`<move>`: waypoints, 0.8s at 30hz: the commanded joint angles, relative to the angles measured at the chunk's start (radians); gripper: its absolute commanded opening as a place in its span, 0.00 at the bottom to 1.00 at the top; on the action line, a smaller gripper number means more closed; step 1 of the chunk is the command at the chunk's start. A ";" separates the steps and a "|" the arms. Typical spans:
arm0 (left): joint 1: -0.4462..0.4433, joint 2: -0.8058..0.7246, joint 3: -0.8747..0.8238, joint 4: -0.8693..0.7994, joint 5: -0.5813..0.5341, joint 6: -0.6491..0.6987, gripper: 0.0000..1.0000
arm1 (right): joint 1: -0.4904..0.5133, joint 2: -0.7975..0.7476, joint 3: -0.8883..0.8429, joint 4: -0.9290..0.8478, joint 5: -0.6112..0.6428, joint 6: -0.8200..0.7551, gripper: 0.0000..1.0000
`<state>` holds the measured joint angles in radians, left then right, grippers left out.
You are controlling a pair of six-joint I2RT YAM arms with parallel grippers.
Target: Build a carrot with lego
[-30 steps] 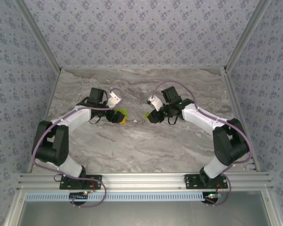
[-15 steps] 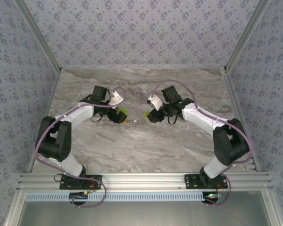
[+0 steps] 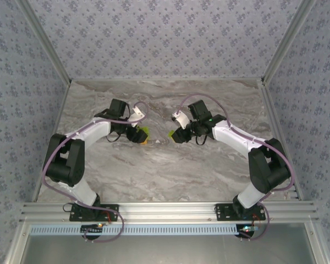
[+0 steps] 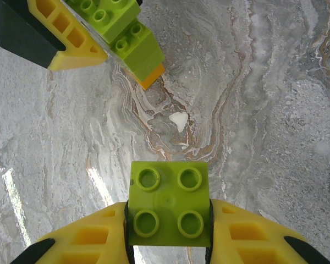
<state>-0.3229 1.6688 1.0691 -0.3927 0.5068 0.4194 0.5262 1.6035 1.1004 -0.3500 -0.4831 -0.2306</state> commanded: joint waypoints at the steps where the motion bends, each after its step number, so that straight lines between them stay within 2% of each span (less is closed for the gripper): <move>1: -0.008 -0.001 0.015 -0.028 0.035 0.019 0.71 | -0.001 -0.006 0.009 -0.020 0.006 -0.017 0.24; 8: -0.016 -0.004 0.012 -0.044 0.035 0.021 0.65 | 0.000 -0.014 0.004 -0.011 0.003 -0.016 0.24; 13: -0.018 -0.008 0.008 -0.041 0.035 0.021 0.56 | 0.000 -0.016 -0.002 -0.009 0.001 -0.015 0.24; 19: -0.022 0.000 0.016 -0.053 0.035 0.027 0.52 | -0.003 -0.021 -0.007 -0.009 0.001 -0.016 0.24; 24: -0.028 0.011 0.027 -0.067 0.033 0.034 0.54 | -0.002 -0.022 -0.005 -0.003 -0.010 -0.013 0.24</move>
<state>-0.3389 1.6691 1.0691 -0.4229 0.5095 0.4305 0.5259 1.6035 1.1004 -0.3489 -0.4839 -0.2306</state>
